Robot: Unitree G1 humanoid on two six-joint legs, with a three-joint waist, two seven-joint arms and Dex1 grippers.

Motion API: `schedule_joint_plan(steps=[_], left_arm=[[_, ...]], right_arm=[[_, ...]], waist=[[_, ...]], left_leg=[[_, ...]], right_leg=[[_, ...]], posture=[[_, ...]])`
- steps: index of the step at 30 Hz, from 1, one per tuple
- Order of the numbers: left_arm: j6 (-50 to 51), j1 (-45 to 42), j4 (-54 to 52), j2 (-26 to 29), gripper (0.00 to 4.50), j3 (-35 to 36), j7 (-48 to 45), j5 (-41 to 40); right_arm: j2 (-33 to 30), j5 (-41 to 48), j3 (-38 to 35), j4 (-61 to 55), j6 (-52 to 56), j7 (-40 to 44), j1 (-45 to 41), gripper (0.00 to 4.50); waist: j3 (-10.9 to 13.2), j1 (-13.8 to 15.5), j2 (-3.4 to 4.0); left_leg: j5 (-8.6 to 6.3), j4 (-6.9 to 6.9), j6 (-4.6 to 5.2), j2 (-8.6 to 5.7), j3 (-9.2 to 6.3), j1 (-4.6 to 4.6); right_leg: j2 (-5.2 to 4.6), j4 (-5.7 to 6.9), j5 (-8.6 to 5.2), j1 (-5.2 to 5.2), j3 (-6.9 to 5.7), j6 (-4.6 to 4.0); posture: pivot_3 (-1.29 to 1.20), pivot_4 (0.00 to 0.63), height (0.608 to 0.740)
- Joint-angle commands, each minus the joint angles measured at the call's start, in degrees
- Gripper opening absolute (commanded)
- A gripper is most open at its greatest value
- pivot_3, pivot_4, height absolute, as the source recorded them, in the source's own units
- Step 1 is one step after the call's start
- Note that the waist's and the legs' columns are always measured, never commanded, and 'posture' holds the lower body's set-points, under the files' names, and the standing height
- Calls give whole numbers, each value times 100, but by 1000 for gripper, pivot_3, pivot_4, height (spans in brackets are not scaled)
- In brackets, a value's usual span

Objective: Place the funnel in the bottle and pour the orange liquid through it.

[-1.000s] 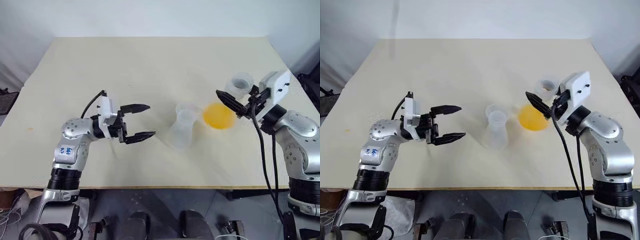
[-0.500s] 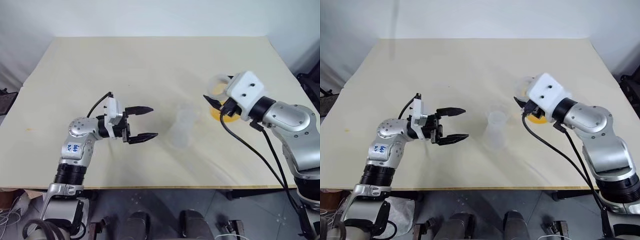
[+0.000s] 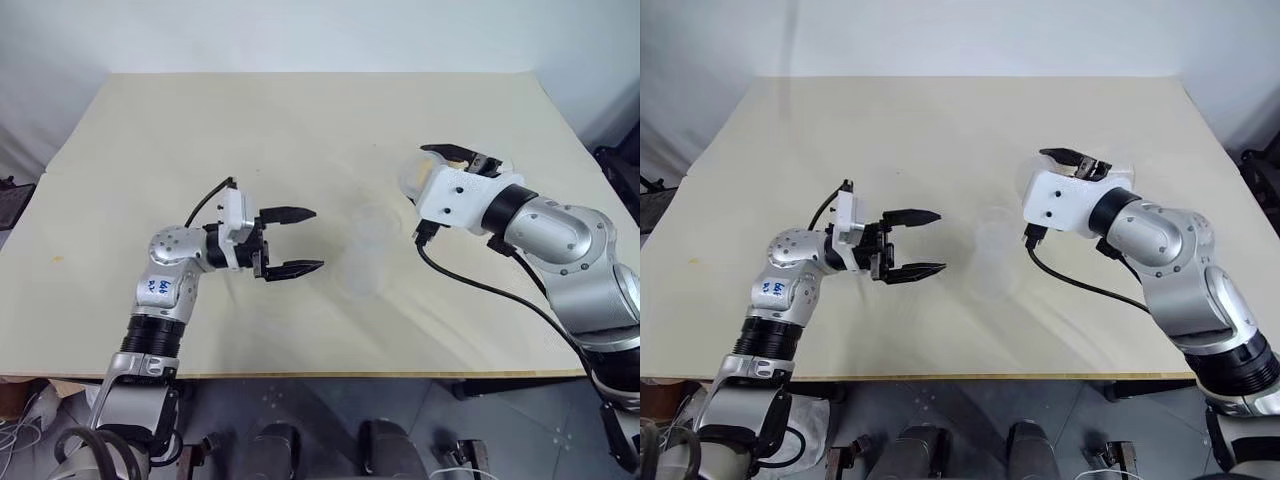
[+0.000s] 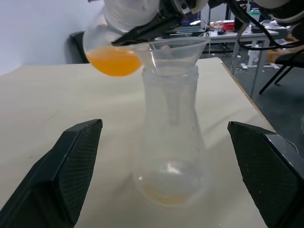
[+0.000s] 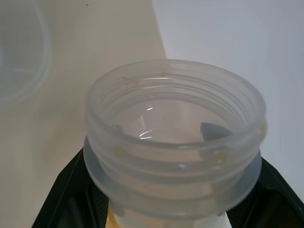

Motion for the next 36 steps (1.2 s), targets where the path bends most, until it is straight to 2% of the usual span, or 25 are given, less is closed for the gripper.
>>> schedule_joint_plan(steps=[1,22,36], left_arm=[[-141,-218,61,-54,4500,-5,-92,43],[-369,-414,396,-212,4500,36,-249,129],[-426,-515,556,-236,4500,30,-298,150]], right_arm=[[-3,-311,-84,-147,-264,28,-222,2528],[102,-1572,245,-253,-960,495,-333,2528],[199,-1982,160,-180,-1315,560,-273,2528]], waist=[[0,0,0],[0,-4,0],[0,-3,0]], left_leg=[[0,0,0,0,0,0],[0,0,0,-1,0,-1],[0,0,0,-1,0,-1]], right_leg=[[1,0,0,0,-1,0],[1,0,0,-1,-1,0],[1,1,0,-2,-1,0]], posture=[[0,150,740],[0,150,740],[0,150,740]])
